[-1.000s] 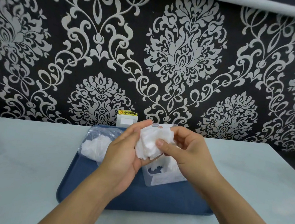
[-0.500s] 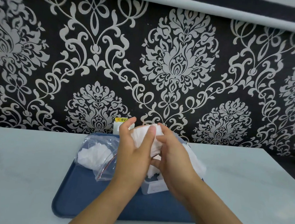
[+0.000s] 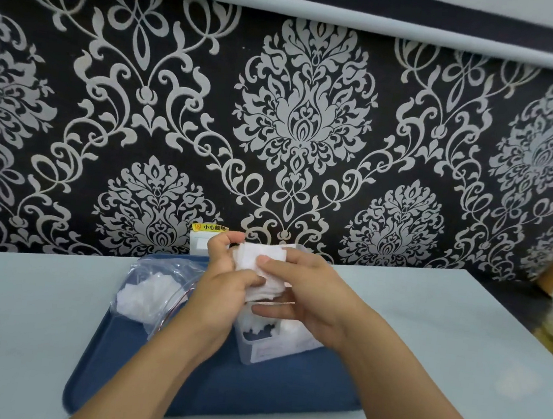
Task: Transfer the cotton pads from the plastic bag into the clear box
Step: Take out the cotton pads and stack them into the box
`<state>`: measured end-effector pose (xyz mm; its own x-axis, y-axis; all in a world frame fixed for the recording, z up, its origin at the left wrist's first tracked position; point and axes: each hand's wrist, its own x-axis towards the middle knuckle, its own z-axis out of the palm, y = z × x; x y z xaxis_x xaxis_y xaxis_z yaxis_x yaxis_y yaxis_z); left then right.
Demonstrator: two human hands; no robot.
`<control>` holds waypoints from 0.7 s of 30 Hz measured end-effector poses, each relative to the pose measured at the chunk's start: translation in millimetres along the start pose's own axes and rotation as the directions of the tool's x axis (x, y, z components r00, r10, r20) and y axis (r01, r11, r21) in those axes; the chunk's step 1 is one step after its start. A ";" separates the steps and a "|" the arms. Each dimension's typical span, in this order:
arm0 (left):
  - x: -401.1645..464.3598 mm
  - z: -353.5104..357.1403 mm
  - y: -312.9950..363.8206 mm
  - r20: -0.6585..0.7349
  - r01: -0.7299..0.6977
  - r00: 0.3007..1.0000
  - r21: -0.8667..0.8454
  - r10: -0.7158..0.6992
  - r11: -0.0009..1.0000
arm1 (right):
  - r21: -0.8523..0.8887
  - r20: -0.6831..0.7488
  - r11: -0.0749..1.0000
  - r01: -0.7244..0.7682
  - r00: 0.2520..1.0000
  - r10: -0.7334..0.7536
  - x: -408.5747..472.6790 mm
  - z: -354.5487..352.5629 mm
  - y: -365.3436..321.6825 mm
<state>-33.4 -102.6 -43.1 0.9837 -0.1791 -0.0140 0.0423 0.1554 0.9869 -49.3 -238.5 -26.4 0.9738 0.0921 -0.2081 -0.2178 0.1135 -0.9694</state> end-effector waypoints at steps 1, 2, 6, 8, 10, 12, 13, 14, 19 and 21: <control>-1.0 -1.0 1.1 0.007 -0.010 1.000 0.022 0.010 1.000 | 0.023 0.011 1.000 -0.012 1.000 0.012 -1.6 -3.0 -1.9; 0.6 -1.2 4.6 0.011 -0.038 0.999 0.045 0.038 0.998 | 0.040 0.022 0.999 -0.016 1.000 0.015 -1.3 -4.6 -6.9; -5.1 1.7 4.8 0.087 -0.063 0.995 0.084 0.056 0.994 | 0.100 0.111 0.993 -0.068 0.992 0.057 -6.6 -2.5 -4.8; -8.4 2.4 3.7 0.123 -0.062 0.991 0.103 0.049 0.993 | 0.093 0.139 0.993 -0.073 0.989 0.060 -6.3 2.0 -1.0; -11.9 1.2 3.0 0.177 -0.062 0.983 0.126 0.040 0.990 | 0.031 0.098 0.999 -0.036 0.995 0.033 -5.6 2.5 0.5; -14.1 -5.0 4.1 0.170 -0.112 0.983 0.247 0.071 0.963 | -0.106 0.011 0.994 0.041 0.999 -0.040 -1.5 -4.0 2.2; -14.9 -10.5 4.0 0.127 -0.151 0.986 0.358 0.113 0.921 | -0.196 -0.055 0.978 0.076 0.995 -0.088 0.4 -7.2 3.2; -15.5 -17.3 3.0 0.083 -0.202 0.979 0.470 0.185 0.859 | -0.293 -0.128 0.951 0.099 0.982 -0.142 3.1 -10.0 4.4; -19.1 -31.4 -4.2 0.194 -0.333 0.934 0.774 0.300 0.538 | -0.635 -0.236 0.772 0.004 0.951 -0.199 13.1 -5.1 11.1; -18.9 -31.6 -10.6 0.248 -0.301 0.953 0.836 0.173 0.459 | -0.803 -0.221 0.593 -0.067 0.956 -0.192 18.7 4.5 16.7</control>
<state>-47.0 -70.2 -58.4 0.9018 -0.3845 0.1974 -0.4224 -0.6873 0.5909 -35.0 -230.4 -45.9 0.9874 -0.1527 -0.0421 -0.1417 -0.7328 -0.6655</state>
